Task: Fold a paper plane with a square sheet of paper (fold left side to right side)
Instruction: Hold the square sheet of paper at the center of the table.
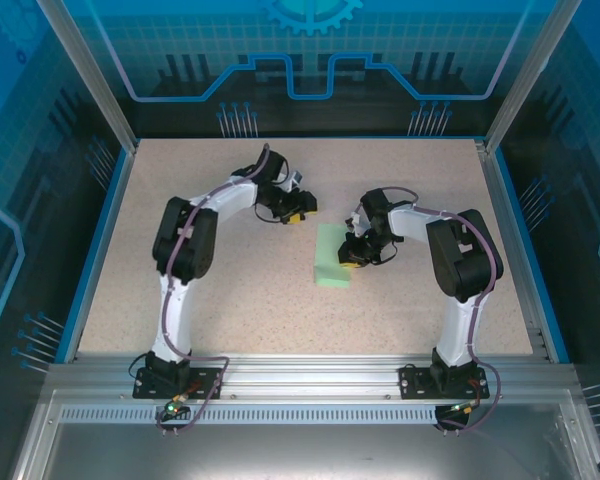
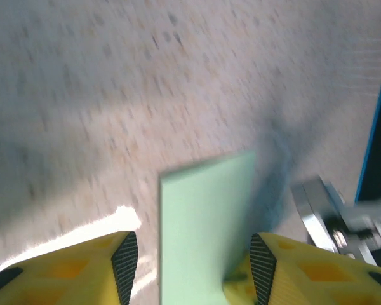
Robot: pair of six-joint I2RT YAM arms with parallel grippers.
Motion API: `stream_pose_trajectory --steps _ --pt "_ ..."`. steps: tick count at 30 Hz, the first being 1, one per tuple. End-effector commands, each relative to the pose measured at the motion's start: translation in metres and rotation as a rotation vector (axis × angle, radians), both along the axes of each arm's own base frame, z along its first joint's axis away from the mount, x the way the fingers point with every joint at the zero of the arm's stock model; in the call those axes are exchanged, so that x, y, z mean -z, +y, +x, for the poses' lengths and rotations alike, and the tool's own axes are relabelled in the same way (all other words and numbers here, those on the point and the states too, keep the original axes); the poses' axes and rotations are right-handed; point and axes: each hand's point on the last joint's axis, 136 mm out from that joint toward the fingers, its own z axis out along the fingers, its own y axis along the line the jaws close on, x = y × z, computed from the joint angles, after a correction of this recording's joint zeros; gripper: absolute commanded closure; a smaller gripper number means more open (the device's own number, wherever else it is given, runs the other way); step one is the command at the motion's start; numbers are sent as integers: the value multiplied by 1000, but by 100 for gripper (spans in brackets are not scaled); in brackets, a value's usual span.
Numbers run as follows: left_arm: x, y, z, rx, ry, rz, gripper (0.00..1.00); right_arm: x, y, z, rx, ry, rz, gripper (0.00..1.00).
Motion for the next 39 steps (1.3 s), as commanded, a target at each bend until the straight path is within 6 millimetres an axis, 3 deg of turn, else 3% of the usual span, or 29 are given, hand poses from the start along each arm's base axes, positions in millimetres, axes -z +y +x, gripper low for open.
stream_pose_trajectory --steps 1,6,14,21,25,28,34,39 --pt "-26 -22 -30 52 -80 -51 46 33 -22 -30 2 104 -143 86" --pt "5 -46 -61 75 -13 -55 46 35 -19 -30 3 107 -129 86" --pt "40 -59 -69 99 55 -4 47 29 -11 -27 7 85 -78 85" --pt "64 -58 -81 115 102 57 47 -14 -3 -9 19 -21 27 83" --pt "71 -58 -88 123 118 75 47 -41 -17 11 82 -74 97 82" --pt "72 -57 -89 121 120 81 48 -48 -19 30 114 -88 122 83" --pt "71 -59 -89 123 118 80 48 -39 -6 63 146 -76 146 84" --pt "70 -60 -89 129 114 77 48 -26 8 74 121 -51 131 84"
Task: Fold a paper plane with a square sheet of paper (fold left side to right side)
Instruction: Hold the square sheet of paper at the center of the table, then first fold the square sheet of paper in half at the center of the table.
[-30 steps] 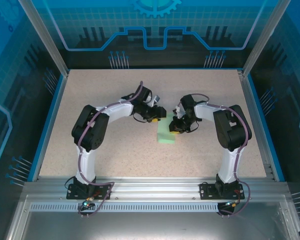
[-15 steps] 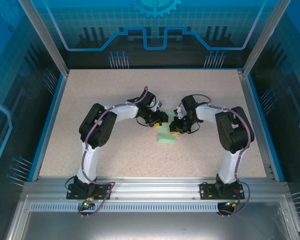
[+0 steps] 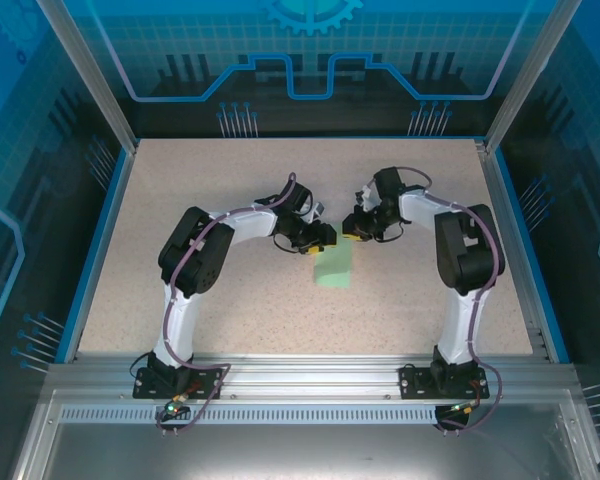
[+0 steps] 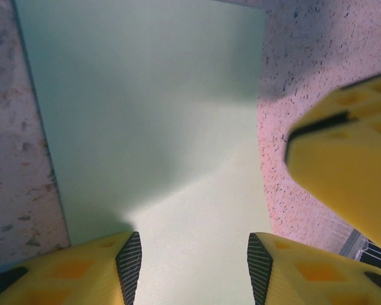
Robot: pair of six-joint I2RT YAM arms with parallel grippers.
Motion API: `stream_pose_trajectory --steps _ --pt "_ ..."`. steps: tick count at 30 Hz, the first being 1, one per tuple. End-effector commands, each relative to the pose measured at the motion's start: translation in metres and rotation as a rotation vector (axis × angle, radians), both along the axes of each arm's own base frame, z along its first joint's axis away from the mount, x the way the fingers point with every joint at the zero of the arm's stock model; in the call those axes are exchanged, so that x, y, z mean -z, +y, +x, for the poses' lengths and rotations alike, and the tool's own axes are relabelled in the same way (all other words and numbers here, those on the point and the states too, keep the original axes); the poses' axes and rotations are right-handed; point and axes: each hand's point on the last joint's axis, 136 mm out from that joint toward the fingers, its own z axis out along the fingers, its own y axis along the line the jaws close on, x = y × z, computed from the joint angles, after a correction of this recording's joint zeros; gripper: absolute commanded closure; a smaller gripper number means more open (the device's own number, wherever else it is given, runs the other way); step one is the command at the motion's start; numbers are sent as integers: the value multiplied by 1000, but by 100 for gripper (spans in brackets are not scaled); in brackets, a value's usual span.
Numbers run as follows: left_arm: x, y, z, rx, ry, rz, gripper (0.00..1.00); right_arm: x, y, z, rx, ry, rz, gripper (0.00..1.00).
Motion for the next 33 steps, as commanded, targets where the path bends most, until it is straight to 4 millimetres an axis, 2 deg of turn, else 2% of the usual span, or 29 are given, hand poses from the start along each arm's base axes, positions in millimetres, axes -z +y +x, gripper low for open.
stream_pose_trajectory --steps 1,5,11,16,19,28,33 --pt "26 -2 -19 34 62 59 48 11 15 0 -19 55 6 84" --pt "16 -4 -18 46 39 42 48 29 17 -4 -35 100 -35 85" --pt "-17 -9 -19 78 -31 -12 46 54 -1 -17 -20 159 -155 85" --pt "-34 -15 -32 118 -70 -70 46 60 -5 -22 -18 178 -175 85" --pt "-30 -16 -37 130 -70 -73 46 60 -5 -22 -18 179 -176 85" --pt "0 -6 -42 116 -32 -15 46 59 -4 -23 -18 181 -183 85" --pt "6 -3 -56 129 -17 -18 46 60 -6 -24 -18 183 -195 85"
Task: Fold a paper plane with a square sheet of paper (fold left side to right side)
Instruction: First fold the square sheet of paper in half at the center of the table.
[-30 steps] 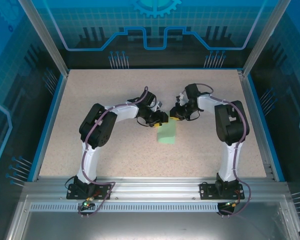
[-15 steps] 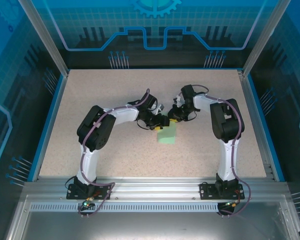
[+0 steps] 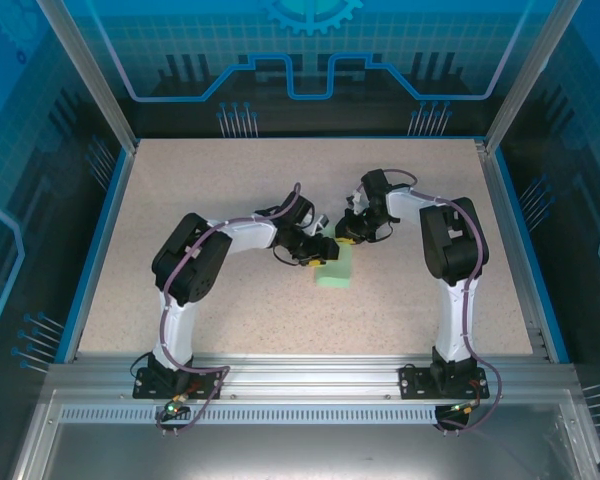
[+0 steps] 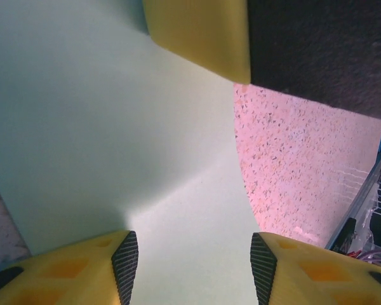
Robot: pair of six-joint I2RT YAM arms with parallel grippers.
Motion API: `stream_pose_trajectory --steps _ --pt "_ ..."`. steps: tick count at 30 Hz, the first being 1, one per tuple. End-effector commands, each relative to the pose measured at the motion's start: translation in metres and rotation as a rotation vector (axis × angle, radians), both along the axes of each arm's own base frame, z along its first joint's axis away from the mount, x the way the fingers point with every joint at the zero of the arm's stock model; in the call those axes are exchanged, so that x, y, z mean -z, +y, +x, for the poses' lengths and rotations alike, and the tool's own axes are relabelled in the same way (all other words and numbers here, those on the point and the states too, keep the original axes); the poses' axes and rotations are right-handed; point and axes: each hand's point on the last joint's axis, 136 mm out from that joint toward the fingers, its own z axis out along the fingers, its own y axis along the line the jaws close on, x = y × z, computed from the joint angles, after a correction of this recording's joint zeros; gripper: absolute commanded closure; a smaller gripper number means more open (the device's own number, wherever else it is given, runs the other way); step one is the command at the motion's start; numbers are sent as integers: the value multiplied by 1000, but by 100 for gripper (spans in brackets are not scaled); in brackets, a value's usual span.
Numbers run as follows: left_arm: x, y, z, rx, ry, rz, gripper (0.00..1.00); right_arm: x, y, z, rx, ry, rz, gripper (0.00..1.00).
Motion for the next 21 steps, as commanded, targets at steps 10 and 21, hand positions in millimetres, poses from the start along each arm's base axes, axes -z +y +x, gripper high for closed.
stream_pose_trajectory --steps 10,21 --pt "6 18 -58 87 -20 10 46 33 -18 -29 5 129 -147 85" --pt "12 23 -103 124 -16 19 45 38 -16 -34 -5 138 -156 85"
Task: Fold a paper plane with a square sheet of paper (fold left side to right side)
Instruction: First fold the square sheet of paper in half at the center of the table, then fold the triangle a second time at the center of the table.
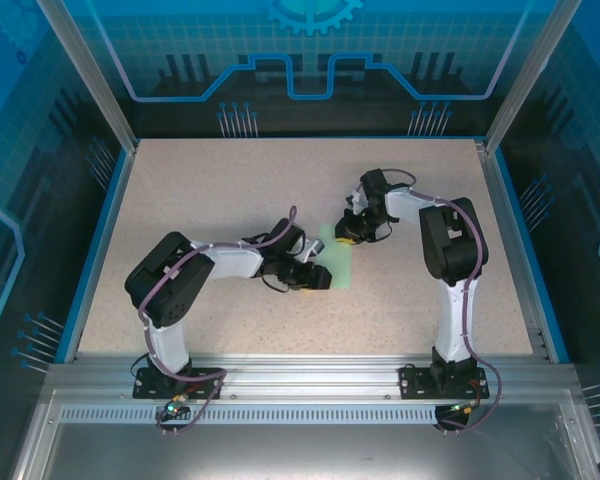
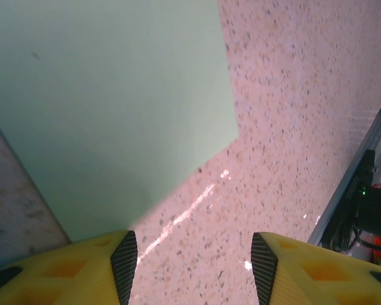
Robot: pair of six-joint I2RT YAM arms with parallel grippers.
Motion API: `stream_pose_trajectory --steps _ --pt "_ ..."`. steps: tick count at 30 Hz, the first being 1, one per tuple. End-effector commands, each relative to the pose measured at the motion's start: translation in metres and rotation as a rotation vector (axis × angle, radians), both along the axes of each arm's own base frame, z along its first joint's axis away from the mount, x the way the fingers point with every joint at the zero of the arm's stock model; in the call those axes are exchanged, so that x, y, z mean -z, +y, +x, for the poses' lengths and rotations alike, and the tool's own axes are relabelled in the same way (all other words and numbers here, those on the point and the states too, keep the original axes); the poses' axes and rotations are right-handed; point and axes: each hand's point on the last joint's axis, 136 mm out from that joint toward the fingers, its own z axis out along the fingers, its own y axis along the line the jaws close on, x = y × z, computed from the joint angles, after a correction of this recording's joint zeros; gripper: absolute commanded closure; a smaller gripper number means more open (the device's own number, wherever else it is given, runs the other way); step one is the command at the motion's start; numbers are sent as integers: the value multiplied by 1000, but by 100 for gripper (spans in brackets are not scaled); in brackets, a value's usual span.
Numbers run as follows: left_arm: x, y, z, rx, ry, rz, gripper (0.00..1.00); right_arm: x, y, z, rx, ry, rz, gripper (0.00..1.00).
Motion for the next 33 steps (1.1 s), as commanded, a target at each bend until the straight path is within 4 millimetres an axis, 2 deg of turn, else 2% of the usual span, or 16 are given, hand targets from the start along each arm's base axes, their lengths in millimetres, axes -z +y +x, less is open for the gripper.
stream_pose_trajectory --steps 1,4,6,10,12,14,16,18,22,26,33 --pt "12 10 -24 3 51 43 45 36 -15 -33 -5 136 -133 85" --pt "2 13 -26 -10 37 26 44 28 -7 -29 -17 105 -84 84" --pt "-14 12 -23 -17 -2 14 43 14 1 -22 -31 61 -36 83" --pt "-45 12 -4 -37 -97 39 40 -31 9 -5 -56 -58 16 79" --pt "-55 13 6 -54 -146 54 38 -56 6 2 -63 -122 13 71" --pt "-62 14 19 -86 -186 66 37 -77 -5 4 -54 -172 -13 62" --pt "-63 17 31 -134 -193 87 36 -87 -18 1 -38 -192 -39 55" --pt "-62 14 41 -166 -172 72 36 -89 -32 -5 -21 -191 -64 52" --pt "-52 4 57 -181 -99 51 38 -75 -49 -28 -2 -147 -80 48" --pt "-36 -4 65 -165 -60 74 40 -61 -50 -52 -2 -101 -52 42" --pt "-8 1 63 -175 -7 135 42 -44 -50 -78 19 -49 -23 39"
